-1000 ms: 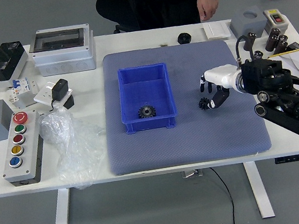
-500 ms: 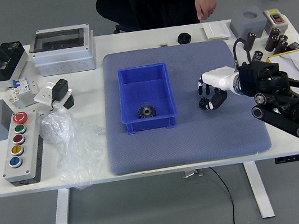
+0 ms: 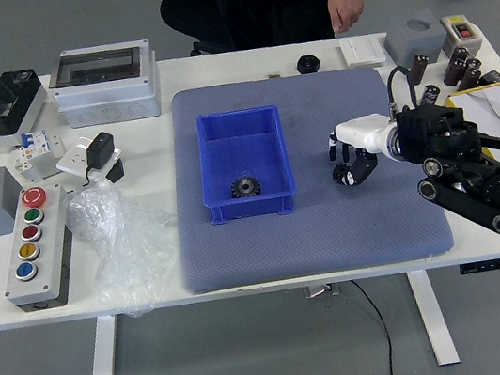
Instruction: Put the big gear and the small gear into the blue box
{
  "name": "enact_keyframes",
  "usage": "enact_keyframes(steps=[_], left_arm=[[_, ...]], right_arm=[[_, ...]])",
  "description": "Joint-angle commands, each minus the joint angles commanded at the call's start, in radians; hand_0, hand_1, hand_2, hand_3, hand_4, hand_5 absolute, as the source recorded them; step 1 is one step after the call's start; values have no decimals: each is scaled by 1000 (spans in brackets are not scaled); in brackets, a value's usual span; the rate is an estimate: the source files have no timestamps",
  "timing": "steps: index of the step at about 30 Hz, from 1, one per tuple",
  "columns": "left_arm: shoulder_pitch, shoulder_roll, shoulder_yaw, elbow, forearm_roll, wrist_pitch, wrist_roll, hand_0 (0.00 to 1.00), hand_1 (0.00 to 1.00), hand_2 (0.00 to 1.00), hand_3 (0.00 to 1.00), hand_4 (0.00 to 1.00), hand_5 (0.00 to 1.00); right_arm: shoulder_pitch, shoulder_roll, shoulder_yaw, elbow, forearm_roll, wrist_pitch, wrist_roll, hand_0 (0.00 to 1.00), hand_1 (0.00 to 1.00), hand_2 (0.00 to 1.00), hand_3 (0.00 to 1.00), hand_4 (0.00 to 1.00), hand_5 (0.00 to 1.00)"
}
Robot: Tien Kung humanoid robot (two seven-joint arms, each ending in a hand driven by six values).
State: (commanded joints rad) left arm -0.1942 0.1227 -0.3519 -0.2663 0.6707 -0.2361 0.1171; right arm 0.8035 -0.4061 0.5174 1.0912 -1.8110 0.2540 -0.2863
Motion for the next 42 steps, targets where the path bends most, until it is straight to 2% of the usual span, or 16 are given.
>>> enact_keyframes(steps=[1, 31, 42], left_arm=[[0, 0, 0, 0, 0, 0, 0, 860, 828, 829, 774, 593, 368], [-4, -12, 1, 0, 0, 0, -1, 860, 828, 829, 775, 594, 372], [-4, -14, 3, 0, 0, -1, -2, 860, 828, 829, 774, 594, 372]], right_arm=[[0, 1, 1, -1, 0, 0, 0, 397, 484, 598, 648, 741, 183], [-20, 14, 13, -18, 1, -2, -1, 413, 487, 609, 650, 736, 176], [-30, 23, 19, -23, -13, -21, 0, 393, 470, 590, 637, 731, 176]])
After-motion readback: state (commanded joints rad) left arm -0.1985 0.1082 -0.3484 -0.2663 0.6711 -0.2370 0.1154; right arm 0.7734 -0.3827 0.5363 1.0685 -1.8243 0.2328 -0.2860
